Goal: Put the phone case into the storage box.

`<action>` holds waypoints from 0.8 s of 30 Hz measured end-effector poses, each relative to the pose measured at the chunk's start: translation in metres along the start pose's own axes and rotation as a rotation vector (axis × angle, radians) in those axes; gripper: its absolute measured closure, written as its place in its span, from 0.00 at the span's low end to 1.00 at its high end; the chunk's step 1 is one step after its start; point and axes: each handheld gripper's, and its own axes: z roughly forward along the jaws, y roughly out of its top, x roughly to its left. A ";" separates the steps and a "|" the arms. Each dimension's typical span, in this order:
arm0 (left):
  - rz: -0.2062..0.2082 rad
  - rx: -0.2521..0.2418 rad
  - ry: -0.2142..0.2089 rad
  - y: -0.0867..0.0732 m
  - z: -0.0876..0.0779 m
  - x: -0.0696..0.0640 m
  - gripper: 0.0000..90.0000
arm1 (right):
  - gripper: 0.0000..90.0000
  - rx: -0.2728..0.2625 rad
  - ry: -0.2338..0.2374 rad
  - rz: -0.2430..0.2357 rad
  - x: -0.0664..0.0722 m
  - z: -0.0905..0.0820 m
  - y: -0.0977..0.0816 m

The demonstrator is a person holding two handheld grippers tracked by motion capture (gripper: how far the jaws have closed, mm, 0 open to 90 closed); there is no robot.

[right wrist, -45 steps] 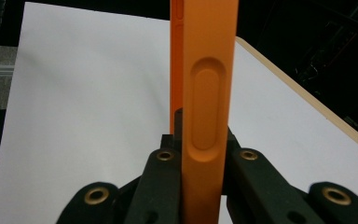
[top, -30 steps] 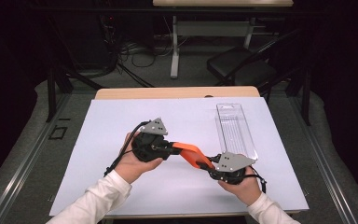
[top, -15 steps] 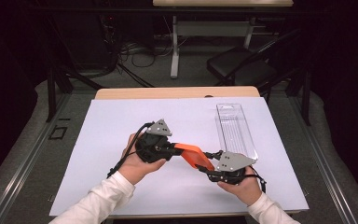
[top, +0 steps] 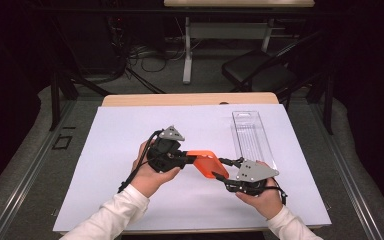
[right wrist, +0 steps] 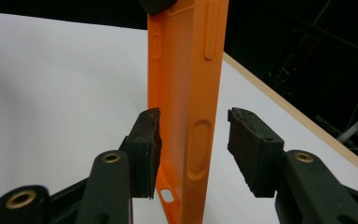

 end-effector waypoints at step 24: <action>-0.175 0.017 0.034 -0.001 0.003 0.010 0.90 | 0.56 0.011 -0.091 0.015 -0.002 -0.005 0.005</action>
